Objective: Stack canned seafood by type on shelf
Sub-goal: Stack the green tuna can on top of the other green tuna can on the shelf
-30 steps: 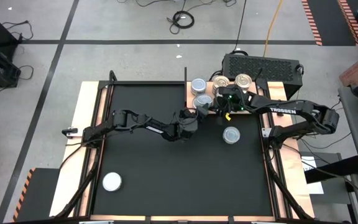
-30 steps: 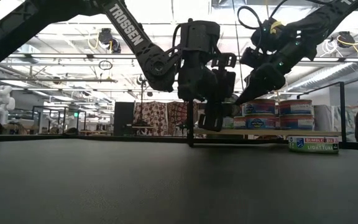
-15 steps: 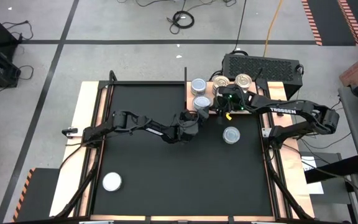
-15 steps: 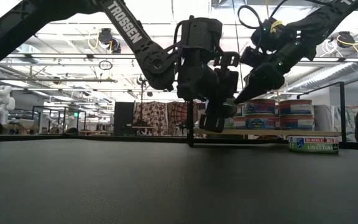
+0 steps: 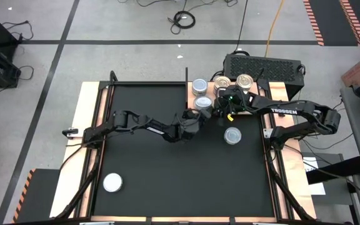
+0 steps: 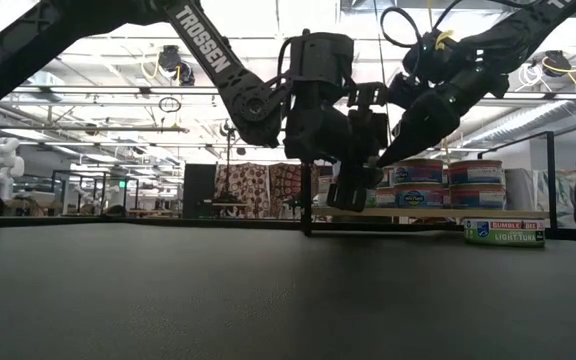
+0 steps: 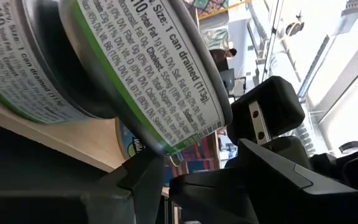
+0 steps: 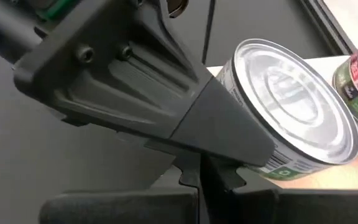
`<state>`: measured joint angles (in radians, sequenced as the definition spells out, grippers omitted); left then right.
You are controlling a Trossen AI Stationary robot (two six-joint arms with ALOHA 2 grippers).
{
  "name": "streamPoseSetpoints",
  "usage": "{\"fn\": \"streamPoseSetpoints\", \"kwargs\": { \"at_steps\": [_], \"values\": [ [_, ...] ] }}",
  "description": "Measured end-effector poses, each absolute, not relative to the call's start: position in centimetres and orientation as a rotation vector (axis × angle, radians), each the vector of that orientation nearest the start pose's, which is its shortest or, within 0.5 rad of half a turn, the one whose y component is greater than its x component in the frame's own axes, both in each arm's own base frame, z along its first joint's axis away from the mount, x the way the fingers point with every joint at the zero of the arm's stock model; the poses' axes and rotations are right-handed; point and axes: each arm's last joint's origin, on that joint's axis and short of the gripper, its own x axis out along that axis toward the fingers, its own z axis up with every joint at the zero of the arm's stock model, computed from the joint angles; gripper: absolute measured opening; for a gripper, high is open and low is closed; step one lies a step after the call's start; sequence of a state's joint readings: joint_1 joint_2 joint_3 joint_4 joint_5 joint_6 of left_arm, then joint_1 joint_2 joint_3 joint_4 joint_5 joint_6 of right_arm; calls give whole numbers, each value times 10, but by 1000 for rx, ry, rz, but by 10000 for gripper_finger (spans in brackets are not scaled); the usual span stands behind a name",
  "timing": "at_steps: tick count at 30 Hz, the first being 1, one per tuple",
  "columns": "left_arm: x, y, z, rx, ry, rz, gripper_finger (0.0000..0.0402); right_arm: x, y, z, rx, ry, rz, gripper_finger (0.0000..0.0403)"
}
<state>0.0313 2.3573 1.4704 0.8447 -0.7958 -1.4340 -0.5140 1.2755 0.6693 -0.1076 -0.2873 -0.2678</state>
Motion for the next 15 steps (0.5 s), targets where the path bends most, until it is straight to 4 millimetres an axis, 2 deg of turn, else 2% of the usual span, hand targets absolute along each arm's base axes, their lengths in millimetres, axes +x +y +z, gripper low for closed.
{"fn": "streamPoseSetpoints", "kwargs": {
  "at_steps": [15],
  "values": [
    [496, 39, 132, -1366, -519, 677, 201, 221, -118, 203, -3, 692, -147, 0]
  ]
}}
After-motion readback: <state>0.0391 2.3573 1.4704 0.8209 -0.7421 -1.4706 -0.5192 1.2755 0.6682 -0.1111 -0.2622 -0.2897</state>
